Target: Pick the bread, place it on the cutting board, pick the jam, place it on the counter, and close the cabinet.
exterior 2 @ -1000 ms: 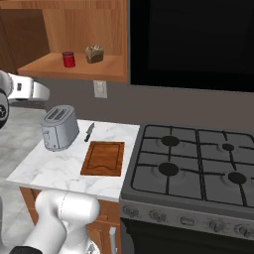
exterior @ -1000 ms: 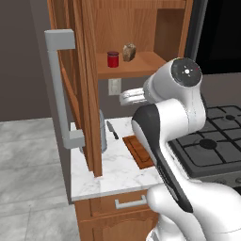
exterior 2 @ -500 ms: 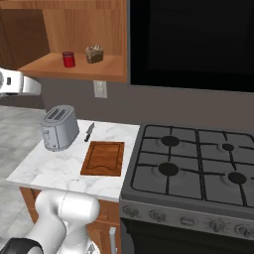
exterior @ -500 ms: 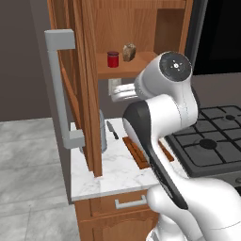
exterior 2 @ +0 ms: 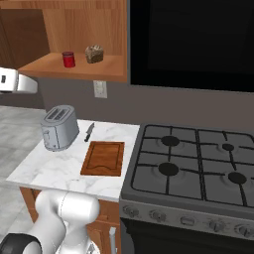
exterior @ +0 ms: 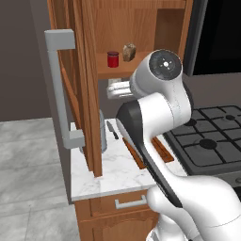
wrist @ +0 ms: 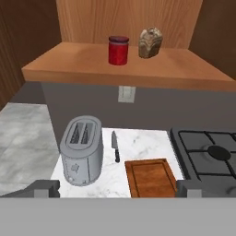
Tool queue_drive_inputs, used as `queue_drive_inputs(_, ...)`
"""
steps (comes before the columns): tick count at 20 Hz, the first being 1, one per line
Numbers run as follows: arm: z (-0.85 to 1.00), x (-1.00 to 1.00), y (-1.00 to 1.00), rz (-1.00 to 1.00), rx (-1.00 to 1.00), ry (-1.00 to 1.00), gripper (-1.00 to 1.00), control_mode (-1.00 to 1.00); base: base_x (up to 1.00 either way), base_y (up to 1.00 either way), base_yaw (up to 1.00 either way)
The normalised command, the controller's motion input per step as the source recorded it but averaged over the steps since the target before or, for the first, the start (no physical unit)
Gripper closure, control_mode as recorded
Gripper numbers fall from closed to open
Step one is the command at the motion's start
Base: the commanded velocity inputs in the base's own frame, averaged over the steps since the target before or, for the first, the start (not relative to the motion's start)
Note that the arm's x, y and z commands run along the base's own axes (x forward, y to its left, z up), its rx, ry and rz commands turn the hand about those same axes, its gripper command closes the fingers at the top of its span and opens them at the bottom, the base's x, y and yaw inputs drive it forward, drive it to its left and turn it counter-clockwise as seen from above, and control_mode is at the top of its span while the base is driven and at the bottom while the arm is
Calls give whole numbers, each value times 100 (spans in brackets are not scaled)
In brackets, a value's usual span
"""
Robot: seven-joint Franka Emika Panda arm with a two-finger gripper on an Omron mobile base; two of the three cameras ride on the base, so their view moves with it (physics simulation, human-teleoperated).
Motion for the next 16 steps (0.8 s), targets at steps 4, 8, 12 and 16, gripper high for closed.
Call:
queue_drive_inputs(4,0,17,0,-2,0,-2,-100,-100,0,0,0)
queue_drive_inputs(8,0,21,0,0,0,-3,-100,-100,0,0,0)
queue_drive_inputs(12,3,15,2,0,0,-2,-100,-100,0,0,0)
queue_drive_inputs(16,3,2,2,0,0,-6,-100,-100,0,0,0)
